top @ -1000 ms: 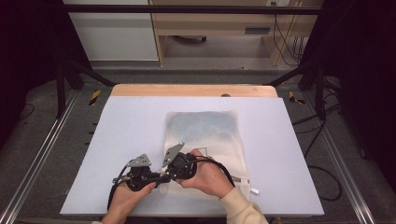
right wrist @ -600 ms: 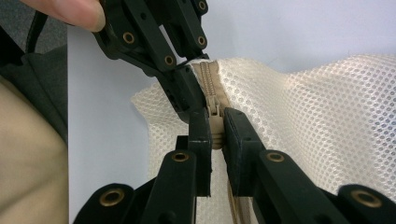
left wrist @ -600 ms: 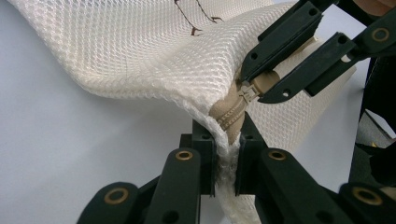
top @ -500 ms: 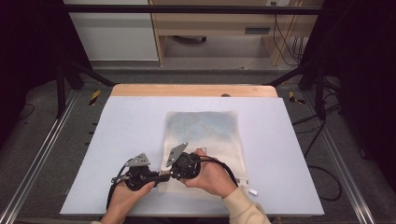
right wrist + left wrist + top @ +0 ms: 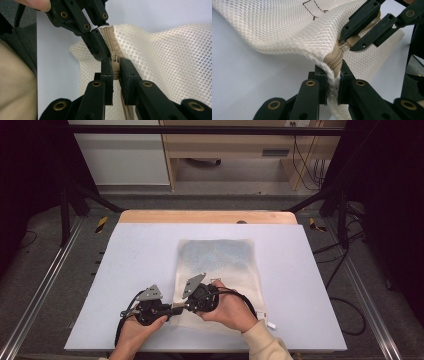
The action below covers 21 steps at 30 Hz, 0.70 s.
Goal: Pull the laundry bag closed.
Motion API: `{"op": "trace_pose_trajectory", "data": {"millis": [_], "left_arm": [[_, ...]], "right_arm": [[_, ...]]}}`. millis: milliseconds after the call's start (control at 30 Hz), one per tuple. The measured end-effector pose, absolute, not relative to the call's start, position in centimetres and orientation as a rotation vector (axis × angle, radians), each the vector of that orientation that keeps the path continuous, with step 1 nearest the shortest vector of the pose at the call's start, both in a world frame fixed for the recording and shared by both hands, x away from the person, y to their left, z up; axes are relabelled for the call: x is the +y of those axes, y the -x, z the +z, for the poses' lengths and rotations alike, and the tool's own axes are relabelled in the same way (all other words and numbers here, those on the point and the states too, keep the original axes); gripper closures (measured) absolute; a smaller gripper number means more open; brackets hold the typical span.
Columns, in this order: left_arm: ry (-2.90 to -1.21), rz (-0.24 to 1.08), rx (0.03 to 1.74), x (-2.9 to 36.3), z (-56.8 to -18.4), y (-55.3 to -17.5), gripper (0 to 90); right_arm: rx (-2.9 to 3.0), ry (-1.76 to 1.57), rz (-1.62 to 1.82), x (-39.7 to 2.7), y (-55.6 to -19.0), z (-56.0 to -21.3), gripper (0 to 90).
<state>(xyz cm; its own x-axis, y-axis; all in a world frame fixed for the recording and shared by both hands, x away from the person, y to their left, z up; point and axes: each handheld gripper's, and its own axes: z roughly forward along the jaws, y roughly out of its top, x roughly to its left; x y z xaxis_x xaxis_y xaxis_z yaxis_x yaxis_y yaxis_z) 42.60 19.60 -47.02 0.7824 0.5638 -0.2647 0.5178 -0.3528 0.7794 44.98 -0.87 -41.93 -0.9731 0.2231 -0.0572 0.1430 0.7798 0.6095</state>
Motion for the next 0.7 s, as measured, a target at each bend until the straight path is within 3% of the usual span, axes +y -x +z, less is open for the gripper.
{"op": "trace_pose_trajectory", "data": {"millis": [700], "left_arm": [[-2.009,0.08,0.777,19.39,-46.93,-42.47,81.7]], "right_arm": [[2.837,-0.306,0.978,-1.53,-44.84,-41.51,82.1]]}}
